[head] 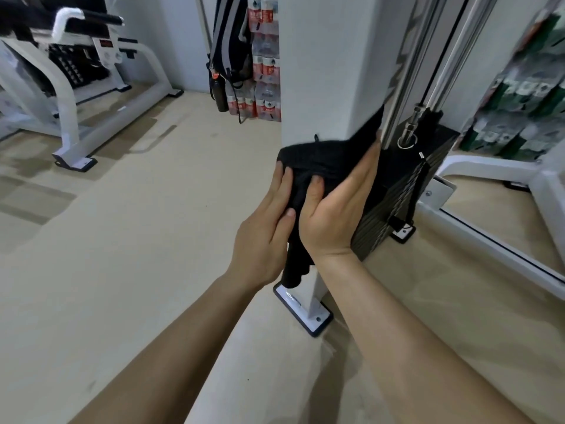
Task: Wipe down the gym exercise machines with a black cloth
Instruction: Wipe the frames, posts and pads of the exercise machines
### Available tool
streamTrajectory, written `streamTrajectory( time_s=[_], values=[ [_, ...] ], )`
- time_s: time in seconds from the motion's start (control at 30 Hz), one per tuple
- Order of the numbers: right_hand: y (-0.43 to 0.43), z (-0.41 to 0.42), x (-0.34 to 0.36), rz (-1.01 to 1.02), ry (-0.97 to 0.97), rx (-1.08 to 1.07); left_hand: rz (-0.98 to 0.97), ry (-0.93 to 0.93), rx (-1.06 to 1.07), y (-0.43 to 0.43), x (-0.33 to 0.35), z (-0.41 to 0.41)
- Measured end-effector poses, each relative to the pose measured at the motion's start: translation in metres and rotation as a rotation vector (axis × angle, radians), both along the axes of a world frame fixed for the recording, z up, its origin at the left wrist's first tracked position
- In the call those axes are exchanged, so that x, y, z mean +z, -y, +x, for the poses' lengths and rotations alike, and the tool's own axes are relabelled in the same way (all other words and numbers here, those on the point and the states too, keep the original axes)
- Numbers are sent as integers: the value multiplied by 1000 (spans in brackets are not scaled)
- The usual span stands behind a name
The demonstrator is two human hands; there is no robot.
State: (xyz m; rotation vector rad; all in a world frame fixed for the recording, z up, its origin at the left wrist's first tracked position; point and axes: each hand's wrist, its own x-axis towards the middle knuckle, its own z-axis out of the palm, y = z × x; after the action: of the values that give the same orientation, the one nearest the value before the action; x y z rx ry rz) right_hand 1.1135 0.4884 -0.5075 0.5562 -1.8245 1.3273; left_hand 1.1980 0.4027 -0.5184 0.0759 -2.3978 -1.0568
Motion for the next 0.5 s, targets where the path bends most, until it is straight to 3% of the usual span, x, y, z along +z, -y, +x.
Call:
streamTrajectory(
  time_s=[0.27, 0.5],
  values=[
    [-4, 0, -89, 97, 14, -14, 98, 48, -2, 3, -58, -1],
    [0, 0, -141, 90, 7, -80, 45, 107, 5, 10, -106, 0]
  ],
)
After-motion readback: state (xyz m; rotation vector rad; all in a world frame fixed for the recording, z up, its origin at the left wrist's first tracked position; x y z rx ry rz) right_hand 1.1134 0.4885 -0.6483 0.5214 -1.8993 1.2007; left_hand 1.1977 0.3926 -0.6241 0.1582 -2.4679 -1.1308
